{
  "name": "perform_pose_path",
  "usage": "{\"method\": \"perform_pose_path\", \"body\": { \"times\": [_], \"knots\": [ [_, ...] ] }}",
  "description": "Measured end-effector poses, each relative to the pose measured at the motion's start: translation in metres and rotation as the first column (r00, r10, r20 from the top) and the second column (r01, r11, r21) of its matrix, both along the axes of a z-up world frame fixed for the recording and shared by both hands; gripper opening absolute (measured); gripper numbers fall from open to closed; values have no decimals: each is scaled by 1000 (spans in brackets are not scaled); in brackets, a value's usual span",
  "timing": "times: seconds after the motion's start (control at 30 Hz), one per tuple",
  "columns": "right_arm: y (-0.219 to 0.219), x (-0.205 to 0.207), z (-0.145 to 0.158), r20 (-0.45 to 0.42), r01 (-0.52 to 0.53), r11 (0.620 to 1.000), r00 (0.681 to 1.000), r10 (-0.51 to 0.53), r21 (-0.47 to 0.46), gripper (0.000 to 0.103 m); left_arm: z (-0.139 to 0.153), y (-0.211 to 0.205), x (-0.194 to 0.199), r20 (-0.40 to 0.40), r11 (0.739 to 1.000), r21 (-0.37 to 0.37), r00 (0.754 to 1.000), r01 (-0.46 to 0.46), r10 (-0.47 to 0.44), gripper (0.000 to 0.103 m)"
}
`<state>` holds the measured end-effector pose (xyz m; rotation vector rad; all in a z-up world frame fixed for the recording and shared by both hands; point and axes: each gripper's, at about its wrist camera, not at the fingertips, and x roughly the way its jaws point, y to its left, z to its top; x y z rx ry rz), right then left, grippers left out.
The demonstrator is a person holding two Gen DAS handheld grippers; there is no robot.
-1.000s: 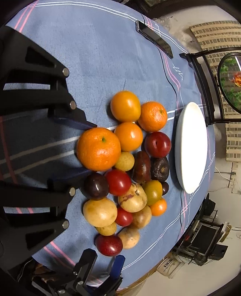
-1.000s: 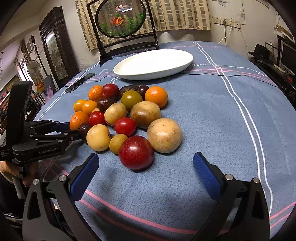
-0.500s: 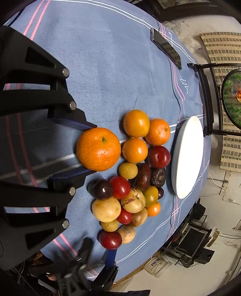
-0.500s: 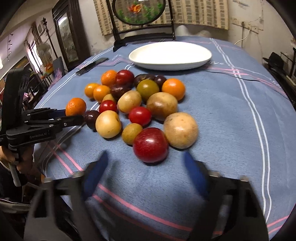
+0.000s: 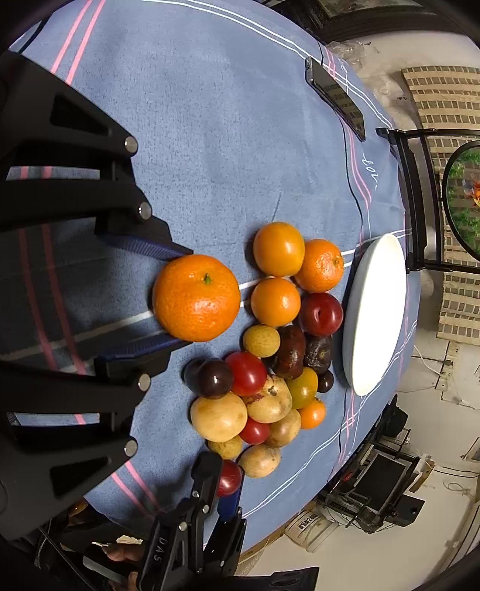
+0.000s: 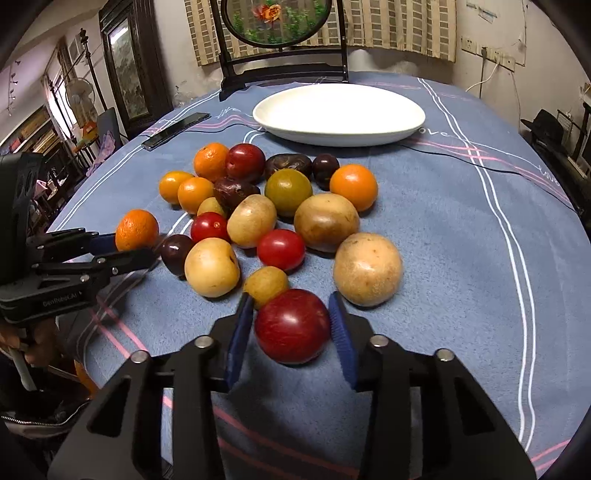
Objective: Organize fruits
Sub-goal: 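Grasp a large orange with the left tool while the right tool grasps a red plum, then carry the orange and red plum to the white plate and release both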
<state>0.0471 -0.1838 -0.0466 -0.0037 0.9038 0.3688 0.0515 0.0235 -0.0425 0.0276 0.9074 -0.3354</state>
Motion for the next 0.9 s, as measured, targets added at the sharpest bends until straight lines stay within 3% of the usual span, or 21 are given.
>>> {"method": "perform_pose_path", "body": {
  "times": [0.1,0.27,0.53,0.7,0.9],
  "knots": [
    [-7,-3,2,-5,-9,1000,1000,9,25,40,3,1,-1,8,1000,9,1000,1,-1,41],
    [7,-8,-4,0,-80,995,997,80,-60,42,10,2,1,26,1000,17,1000,2,-2,41],
    [6,-5,-3,-10,-80,997,997,80,-12,40,9,1,3,16,1000,22,1000,10,-11,41],
    [-7,4,32,54,-101,993,994,98,59,40,30,0,11,51,999,36,998,40,-42,41],
    [-19,52,85,199,-47,998,979,39,34,40,72,-12,61,146,995,96,988,38,-52,41]
  ]
}}
